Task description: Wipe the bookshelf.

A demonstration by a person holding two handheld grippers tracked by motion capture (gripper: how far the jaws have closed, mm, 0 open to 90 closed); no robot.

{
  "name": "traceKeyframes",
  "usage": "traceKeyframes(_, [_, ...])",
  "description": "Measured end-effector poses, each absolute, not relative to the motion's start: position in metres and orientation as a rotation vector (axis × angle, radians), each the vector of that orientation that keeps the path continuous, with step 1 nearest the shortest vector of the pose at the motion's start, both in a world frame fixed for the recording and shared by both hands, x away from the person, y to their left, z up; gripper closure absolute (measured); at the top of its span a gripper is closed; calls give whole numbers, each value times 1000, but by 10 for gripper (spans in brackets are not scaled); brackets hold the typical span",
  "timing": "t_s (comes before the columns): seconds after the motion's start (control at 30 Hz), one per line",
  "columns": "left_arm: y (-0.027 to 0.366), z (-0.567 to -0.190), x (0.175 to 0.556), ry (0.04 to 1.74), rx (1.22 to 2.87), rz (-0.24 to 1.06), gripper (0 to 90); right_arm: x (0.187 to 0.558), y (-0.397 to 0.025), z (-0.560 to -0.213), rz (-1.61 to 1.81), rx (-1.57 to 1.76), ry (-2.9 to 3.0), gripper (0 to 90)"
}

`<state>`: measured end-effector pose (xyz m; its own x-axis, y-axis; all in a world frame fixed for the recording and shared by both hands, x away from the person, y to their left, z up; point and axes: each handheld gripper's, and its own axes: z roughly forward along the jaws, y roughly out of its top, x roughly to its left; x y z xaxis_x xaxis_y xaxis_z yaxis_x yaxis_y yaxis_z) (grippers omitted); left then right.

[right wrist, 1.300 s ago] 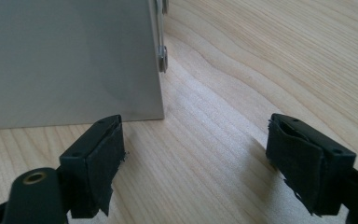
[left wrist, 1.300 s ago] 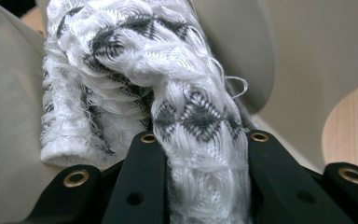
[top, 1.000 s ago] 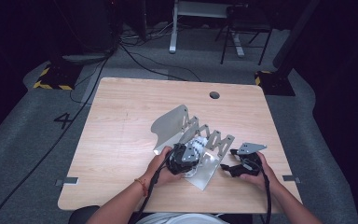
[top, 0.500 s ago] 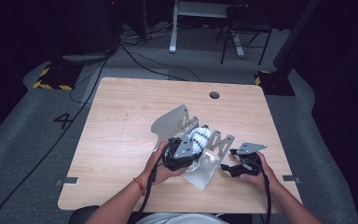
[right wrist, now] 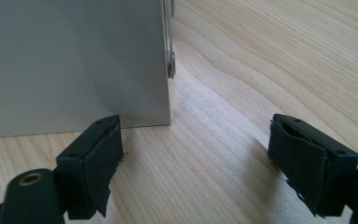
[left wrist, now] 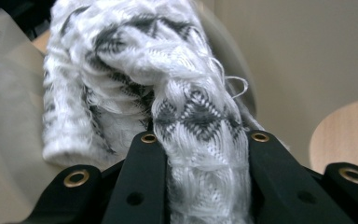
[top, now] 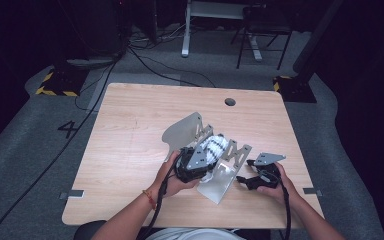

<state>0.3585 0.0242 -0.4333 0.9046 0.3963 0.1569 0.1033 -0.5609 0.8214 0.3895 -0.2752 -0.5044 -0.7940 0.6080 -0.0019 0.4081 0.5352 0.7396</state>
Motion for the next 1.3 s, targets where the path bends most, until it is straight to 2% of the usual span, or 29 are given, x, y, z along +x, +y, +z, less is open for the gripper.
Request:
traceKeyframes(0.37, [1,-482,361,389,2334,368,786,389,-276,-504,1111,842,2523,174])
traceKeyframes(0.47, [0,-483,362,394,2337,361,786,389,-276,-504,1112,839,2524,173])
traceKeyframes(0.67, [6,-467,360,367,2315,394,783,389,-276,-504,1112,837,2525,172])
traceKeyframes(0.93, [24,-420,350,334,2146,467,782,389,-276,-504,1112,837,2526,170])
traceKeyframes(1.3, [53,-383,341,324,2021,588,783,389,-276,-504,1112,837,2527,169])
